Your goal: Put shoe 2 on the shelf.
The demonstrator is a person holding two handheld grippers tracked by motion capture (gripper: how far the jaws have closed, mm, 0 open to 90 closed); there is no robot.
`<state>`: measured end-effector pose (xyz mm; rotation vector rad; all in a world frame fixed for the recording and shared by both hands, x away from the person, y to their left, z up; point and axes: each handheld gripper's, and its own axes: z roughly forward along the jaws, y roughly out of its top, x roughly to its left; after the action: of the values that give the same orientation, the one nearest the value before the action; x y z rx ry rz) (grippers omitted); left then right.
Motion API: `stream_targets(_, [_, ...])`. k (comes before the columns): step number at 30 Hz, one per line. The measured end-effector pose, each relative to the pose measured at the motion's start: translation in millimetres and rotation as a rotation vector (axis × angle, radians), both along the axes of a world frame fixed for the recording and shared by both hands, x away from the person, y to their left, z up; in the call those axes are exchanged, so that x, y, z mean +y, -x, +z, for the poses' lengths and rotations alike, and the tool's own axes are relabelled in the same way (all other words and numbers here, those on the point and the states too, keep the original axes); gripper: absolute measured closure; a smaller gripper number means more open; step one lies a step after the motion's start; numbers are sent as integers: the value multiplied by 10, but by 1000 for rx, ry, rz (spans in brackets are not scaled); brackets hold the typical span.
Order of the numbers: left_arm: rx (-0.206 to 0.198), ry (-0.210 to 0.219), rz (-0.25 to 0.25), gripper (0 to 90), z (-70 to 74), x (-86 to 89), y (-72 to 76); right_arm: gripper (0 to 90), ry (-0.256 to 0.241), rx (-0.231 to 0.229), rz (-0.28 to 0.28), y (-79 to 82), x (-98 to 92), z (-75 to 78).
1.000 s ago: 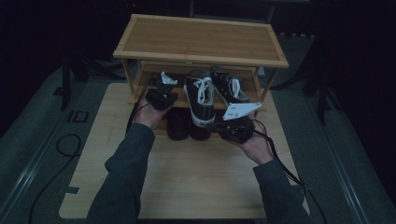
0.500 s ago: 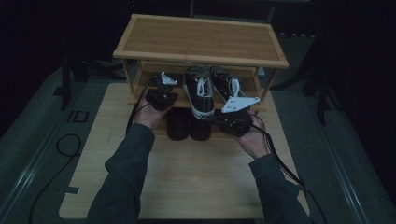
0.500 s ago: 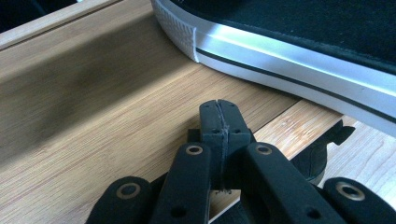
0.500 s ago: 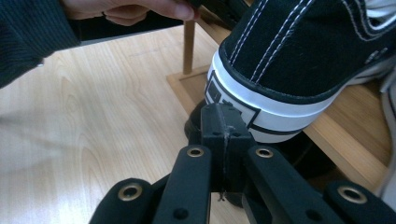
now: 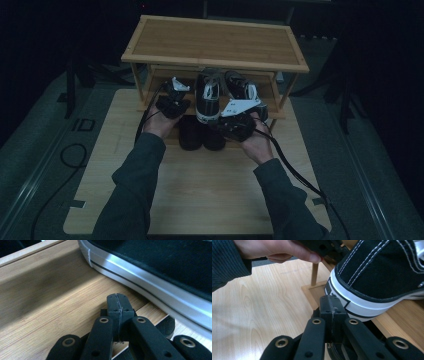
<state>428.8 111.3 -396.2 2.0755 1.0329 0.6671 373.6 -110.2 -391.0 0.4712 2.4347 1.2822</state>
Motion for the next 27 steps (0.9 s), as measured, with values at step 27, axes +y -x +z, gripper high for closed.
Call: stream_targets(27, [6, 16, -5, 900, -1, 16, -7, 900, 13, -3, -106, -238, 126, -95])
